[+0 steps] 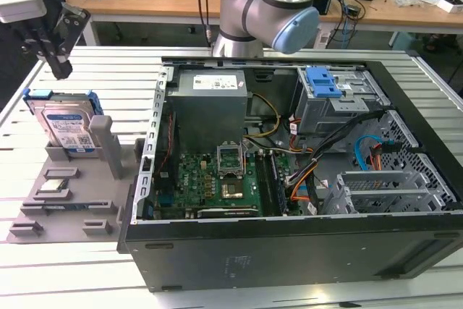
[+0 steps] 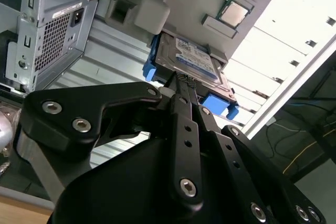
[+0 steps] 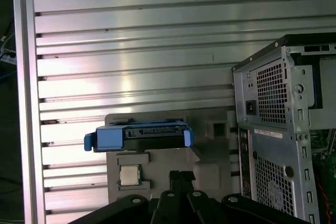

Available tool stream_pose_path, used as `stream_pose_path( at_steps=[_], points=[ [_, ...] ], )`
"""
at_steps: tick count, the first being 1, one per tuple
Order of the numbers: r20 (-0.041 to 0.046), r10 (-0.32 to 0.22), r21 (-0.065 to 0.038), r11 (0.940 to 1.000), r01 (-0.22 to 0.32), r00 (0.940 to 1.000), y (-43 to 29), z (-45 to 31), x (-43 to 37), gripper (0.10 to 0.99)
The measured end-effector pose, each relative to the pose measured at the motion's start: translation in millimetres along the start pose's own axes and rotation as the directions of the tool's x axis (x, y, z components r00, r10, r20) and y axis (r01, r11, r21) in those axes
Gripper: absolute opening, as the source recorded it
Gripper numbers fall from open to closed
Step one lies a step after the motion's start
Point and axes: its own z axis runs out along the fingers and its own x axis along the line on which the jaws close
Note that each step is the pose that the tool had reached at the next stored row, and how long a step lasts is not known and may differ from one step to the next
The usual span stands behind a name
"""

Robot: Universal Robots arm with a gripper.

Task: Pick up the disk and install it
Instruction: 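Reach for the disk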

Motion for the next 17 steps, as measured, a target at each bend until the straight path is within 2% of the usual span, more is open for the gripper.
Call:
stream_pose_path(
  at_steps=[2, 17],
  points=[
    [-0.0001, 0.000, 0.000, 1.0000, 0.000, 1.0000, -0.4, -0.2, 6.0, 0.106],
    [0.0000, 0.000, 0.000, 1.0000, 0.000, 1.0000, -2.2, -0.8, 29.1, 0.106]
  ],
)
